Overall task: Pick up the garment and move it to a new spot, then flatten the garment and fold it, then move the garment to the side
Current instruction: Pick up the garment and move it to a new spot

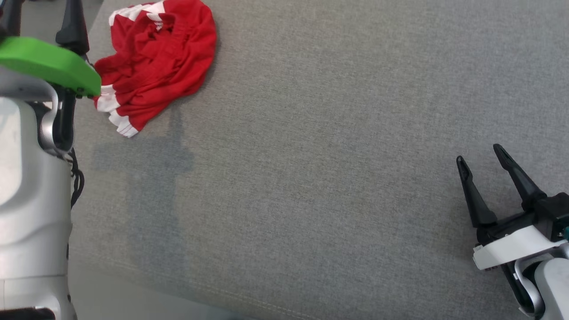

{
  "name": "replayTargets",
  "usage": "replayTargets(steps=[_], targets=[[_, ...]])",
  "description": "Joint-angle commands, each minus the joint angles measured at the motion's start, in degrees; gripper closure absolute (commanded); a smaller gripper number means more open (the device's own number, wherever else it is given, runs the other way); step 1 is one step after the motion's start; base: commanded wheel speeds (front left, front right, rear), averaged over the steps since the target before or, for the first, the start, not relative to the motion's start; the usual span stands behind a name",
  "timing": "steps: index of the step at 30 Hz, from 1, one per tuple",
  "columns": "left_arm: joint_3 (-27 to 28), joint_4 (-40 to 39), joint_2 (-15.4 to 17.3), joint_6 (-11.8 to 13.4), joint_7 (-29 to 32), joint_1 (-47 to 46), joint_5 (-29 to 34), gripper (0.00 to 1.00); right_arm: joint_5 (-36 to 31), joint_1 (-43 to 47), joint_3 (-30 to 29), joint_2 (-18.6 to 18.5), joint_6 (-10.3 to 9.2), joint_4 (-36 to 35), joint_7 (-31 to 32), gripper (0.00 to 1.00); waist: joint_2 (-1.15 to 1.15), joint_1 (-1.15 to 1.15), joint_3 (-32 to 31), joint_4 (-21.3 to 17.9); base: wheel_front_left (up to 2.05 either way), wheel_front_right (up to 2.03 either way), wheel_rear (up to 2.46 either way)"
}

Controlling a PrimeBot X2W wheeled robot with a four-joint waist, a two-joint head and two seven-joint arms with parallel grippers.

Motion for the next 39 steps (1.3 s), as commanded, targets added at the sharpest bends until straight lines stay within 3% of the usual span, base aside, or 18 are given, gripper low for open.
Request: replayTargets(steps=[1,11,21,22,24,32,39], targets=[[-0.9,3.8,-0.1,-0.2,2.2,-3.0,-3.4,0.0,-0.5,-1.3,-0.1,-0.8,-0.04,-0.6,-0.2,0.0,0.0,-0.01,6.4,-4.8,0.0,0.0,0.0],[-1.7,25.8,2.7,-0.2,14.9,-16.0,-17.0,0.0,-0.7,-3.3,-0.7,-1.7,-0.05,-1.8,-0.1,0.0,0.0,-0.01,13.0,-9.9,0.0,0.0,0.0],[-3.3,37.8,2.7,-0.2,21.7,-18.2,-20.2,0.0,-1.0,-3.3,-1.4,-1.4,-0.09,-1.8,0.3,0.0,0.0,-0.01,15.6,-12.2,0.0,0.0,0.0],[-3.8,38.4,2.5,-0.2,22.3,-17.7,-20.0,0.1,-1.1,-3.3,-1.3,-1.4,-0.09,-1.6,0.3,0.0,0.0,-0.01,15.6,-12.2,0.0,0.0,0.0],[-4.9,38.5,2.8,-0.2,21.4,-16.5,-20.0,1.0,-1.2,-3.5,-1.4,-1.1,-0.11,-1.4,0.3,0.0,0.0,-0.01,15.6,-12.4,0.0,0.0,0.0],[-10.4,30.4,6.7,-0.2,4.5,-14.4,-19.3,1.0,-0.8,-2.7,-1.5,0.9,-0.08,-0.5,0.3,0.0,0.0,-0.01,11.3,-12.0,0.0,0.0,0.0],[-20.0,23.3,10.1,-0.2,-5.6,-9.4,-20.0,1.0,0.2,-2.6,0.1,4.1,-0.02,0.7,0.0,0.0,0.0,-0.01,2.0,-12.4,0.0,0.0,0.0]])
